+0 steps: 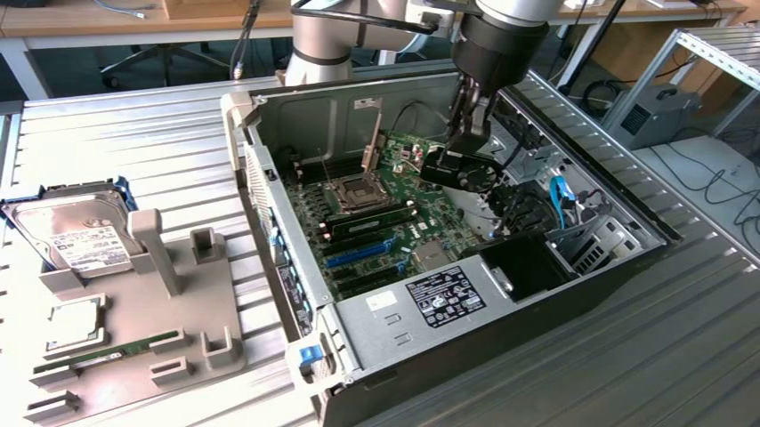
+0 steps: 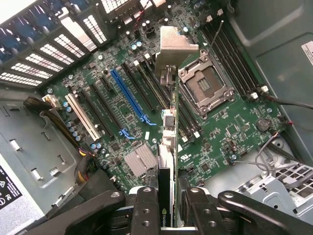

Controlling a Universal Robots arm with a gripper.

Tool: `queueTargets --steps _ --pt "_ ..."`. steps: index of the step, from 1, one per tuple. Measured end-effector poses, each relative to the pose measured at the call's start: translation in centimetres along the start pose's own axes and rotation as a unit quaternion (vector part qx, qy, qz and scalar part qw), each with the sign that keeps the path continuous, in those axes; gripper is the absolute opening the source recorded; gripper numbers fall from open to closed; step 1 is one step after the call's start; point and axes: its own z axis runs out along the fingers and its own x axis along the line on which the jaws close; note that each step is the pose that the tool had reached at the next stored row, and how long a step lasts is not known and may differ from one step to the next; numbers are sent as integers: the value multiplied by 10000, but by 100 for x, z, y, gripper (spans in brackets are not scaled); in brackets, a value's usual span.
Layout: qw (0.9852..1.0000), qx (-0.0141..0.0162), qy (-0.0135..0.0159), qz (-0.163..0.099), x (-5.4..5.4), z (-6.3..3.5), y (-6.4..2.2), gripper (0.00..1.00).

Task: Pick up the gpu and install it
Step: 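Insert the gpu into the slot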

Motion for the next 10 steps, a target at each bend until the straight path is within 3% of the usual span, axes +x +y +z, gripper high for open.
queueTargets --steps 10 --pt "9999 -4 2 -135 0 0 0 26"
